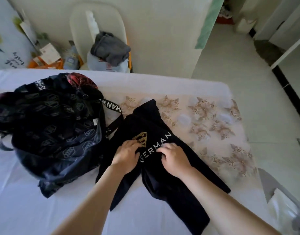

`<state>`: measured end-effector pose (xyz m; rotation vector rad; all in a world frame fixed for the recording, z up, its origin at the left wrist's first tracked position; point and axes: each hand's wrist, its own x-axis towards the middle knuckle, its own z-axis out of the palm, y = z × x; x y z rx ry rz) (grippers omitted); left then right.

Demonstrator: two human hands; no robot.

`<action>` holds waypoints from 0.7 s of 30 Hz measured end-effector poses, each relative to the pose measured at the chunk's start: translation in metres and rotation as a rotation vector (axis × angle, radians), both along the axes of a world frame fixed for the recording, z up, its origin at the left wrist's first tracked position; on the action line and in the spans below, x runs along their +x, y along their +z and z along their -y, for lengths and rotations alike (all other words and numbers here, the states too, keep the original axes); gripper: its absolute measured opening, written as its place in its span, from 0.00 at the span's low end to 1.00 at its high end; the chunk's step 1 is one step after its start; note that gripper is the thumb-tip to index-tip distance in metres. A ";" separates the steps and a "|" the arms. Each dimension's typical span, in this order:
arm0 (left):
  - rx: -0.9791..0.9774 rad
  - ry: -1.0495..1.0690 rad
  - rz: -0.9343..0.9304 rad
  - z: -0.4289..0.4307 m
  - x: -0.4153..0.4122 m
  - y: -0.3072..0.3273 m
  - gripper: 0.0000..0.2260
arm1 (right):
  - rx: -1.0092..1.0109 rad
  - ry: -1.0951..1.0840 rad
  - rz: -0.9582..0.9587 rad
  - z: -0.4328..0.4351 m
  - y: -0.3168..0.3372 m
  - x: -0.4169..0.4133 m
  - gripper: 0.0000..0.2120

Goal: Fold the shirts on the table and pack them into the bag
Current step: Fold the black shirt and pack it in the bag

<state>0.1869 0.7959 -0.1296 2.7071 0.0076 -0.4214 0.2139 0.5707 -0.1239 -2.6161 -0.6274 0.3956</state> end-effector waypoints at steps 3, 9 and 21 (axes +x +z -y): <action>-0.047 0.083 -0.039 0.007 -0.031 -0.015 0.27 | -0.211 -0.041 -0.107 0.001 -0.013 0.003 0.30; 0.079 0.122 -0.070 -0.002 -0.044 -0.008 0.20 | -0.145 0.071 0.109 -0.008 -0.016 -0.022 0.16; 0.003 0.201 0.210 -0.008 0.019 0.026 0.27 | -0.401 0.139 -0.029 -0.036 -0.023 0.056 0.28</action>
